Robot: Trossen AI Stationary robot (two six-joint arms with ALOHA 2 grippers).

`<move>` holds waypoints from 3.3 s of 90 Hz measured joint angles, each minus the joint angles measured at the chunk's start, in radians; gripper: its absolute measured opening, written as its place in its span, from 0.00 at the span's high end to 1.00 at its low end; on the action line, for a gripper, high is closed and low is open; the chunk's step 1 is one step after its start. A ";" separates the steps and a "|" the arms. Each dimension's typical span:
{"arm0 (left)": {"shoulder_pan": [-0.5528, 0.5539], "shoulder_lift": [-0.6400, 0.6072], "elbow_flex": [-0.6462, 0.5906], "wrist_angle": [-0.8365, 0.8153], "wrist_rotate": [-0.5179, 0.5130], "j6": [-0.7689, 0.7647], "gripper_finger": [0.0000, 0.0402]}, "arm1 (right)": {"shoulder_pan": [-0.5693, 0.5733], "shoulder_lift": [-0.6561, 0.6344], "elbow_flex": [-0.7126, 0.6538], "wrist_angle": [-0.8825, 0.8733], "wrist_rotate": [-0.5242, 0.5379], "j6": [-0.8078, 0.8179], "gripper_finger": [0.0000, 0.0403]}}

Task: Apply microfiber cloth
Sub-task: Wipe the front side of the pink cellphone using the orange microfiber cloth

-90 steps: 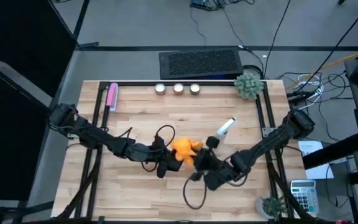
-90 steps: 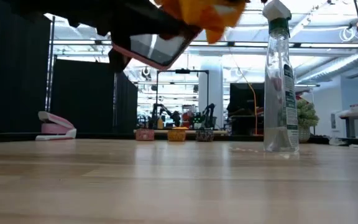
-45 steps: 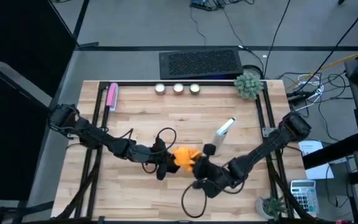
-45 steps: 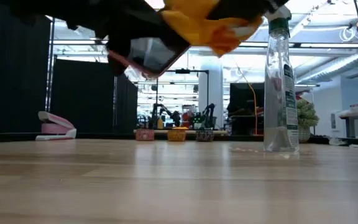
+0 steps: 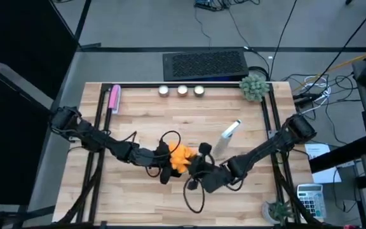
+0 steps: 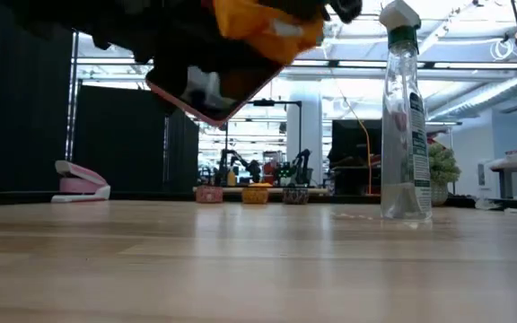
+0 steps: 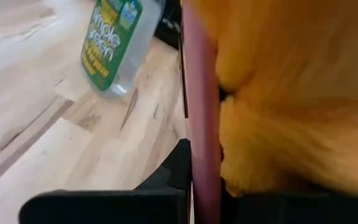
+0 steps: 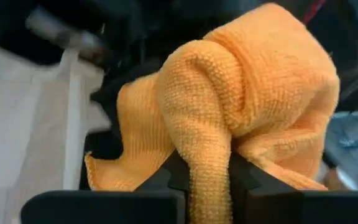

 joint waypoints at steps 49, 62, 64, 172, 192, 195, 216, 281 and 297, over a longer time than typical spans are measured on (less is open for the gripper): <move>0.003 0.000 0.001 0.002 -0.011 -0.005 0.97 | -0.042 -0.032 -0.002 0.077 -0.050 -0.114 0.94; 0.009 -0.001 0.001 0.016 -0.011 -0.004 0.97 | 0.035 -0.045 -0.005 -0.067 0.051 -0.025 0.94; 0.010 -0.002 0.001 0.020 -0.011 -0.004 0.97 | 0.050 -0.053 -0.007 -0.085 0.072 -0.020 0.94; 0.038 -0.006 -0.001 0.201 -0.052 -0.005 0.97 | 0.090 0.063 -0.003 0.121 0.210 0.041 0.94; 0.038 -0.010 0.003 0.234 -0.072 -0.007 0.97 | 0.044 0.024 -0.006 0.273 0.210 -0.072 0.94; 0.038 -0.010 0.002 0.232 -0.073 -0.007 0.97 | 0.031 0.029 -0.006 0.296 0.152 -0.076 0.94; 0.043 -0.004 -0.002 0.216 -0.050 -0.003 0.97 | 0.039 0.054 -0.002 0.158 -0.005 0.065 0.94; 0.046 -0.003 0.000 0.238 -0.057 0.006 0.97 | 0.060 0.008 -0.003 -0.017 0.000 0.106 0.94; 0.045 -0.008 0.004 0.258 -0.055 0.003 0.97 | 0.085 -0.059 -0.005 -0.103 0.132 0.087 0.94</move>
